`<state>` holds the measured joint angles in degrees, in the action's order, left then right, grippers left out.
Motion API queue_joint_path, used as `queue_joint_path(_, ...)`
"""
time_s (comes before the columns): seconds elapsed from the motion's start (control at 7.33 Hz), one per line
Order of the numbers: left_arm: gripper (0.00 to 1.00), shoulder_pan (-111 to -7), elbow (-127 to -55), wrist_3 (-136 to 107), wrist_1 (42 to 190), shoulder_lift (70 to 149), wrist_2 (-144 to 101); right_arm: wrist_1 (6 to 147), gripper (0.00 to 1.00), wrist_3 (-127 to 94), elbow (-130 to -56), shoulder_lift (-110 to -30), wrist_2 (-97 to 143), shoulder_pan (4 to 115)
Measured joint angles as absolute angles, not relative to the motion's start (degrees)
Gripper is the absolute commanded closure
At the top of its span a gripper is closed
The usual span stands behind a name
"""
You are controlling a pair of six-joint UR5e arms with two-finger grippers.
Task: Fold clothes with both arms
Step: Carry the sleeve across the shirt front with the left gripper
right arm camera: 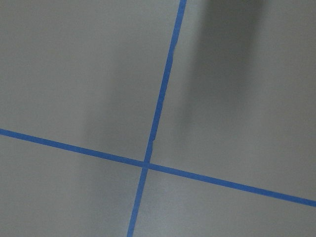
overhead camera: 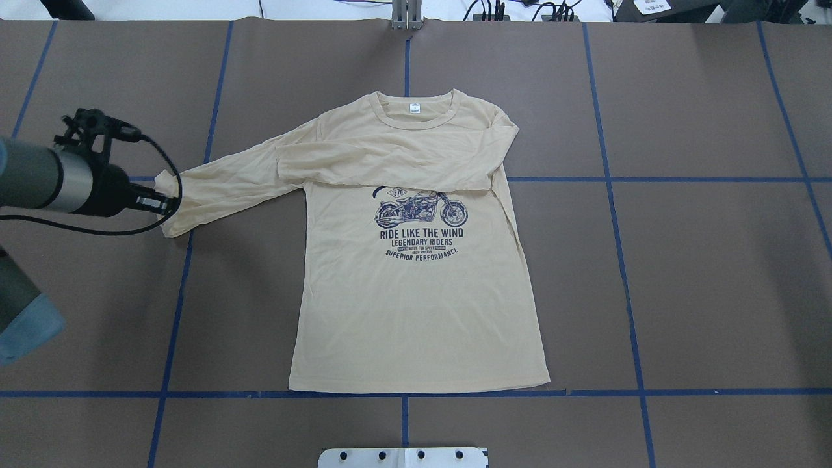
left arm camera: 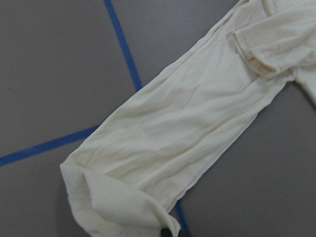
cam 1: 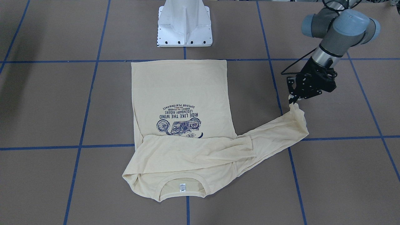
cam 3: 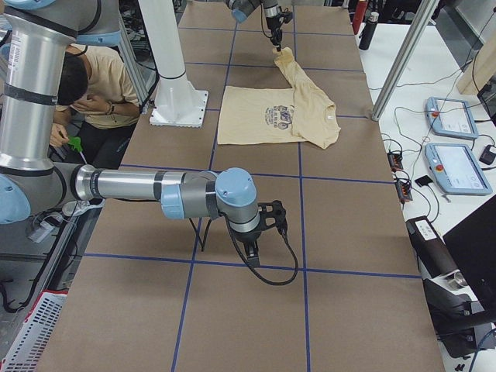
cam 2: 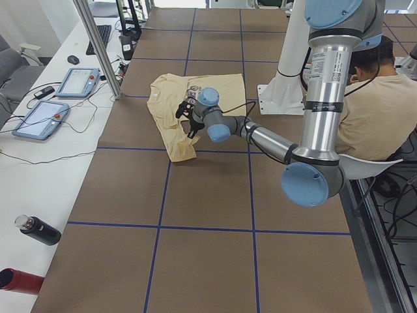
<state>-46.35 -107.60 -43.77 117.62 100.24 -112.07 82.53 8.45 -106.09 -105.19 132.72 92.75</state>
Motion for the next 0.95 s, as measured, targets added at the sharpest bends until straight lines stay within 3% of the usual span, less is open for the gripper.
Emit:
queue_joint_path(0.41, 1.0, -45.27, -104.62, -44.88, 90.43, 125.7, -112.37, 82.53, 0.0, 8.37, -106.04, -105.23, 132.71, 92.78)
queue_joint_path(0.55, 1.0, -44.96, -98.55, -46.61, 87.28, 133.92, -112.68, 82.55, 0.0, 8.32, -106.03, -105.26, 132.71, 92.78)
queue_joint_path(0.95, 1.0, -41.6, -69.04, -56.34, 88.94, 158.94, -112.92, 82.58, 0.0, 8.18, -105.94, -105.29, 132.71, 92.77)
